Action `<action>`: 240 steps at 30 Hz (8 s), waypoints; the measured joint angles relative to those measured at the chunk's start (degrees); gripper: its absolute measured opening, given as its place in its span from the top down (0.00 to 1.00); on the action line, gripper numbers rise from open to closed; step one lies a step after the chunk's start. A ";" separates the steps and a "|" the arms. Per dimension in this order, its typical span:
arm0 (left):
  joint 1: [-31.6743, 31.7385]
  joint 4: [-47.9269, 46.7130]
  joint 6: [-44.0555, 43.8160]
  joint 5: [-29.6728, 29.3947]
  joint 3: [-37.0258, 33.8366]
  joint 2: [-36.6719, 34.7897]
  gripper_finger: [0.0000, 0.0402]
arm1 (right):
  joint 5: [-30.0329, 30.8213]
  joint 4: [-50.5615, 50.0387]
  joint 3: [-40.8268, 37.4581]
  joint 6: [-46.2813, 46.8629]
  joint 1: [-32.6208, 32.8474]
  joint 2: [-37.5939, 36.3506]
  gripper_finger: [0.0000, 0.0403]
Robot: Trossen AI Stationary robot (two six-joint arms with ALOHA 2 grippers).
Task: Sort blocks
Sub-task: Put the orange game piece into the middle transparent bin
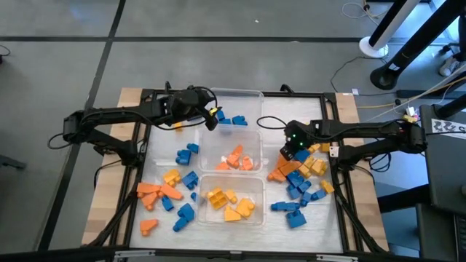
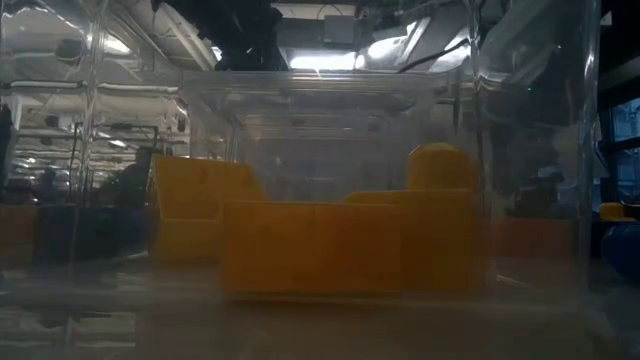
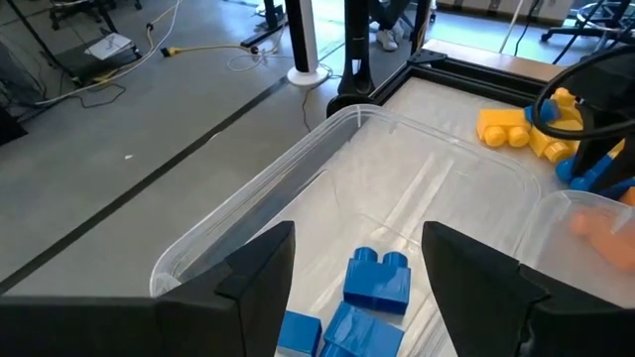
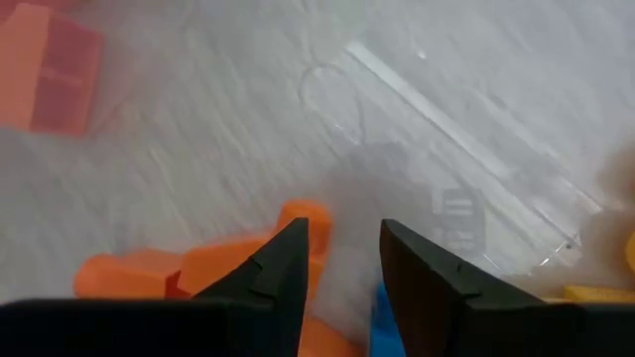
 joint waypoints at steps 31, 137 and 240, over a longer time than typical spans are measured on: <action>0.01 -0.02 0.43 -0.01 0.00 0.00 0.48 | -7.15 7.36 -0.02 0.45 0.00 15.00 0.43; 0.02 -1.78 -0.22 -0.02 0.00 0.02 0.48 | 13.58 -12.67 14.16 -16.50 23.67 26.12 0.56; 0.01 -1.70 -2.99 -0.02 0.00 0.02 0.48 | 36.93 -4.25 2.87 -13.00 27.76 26.03 0.83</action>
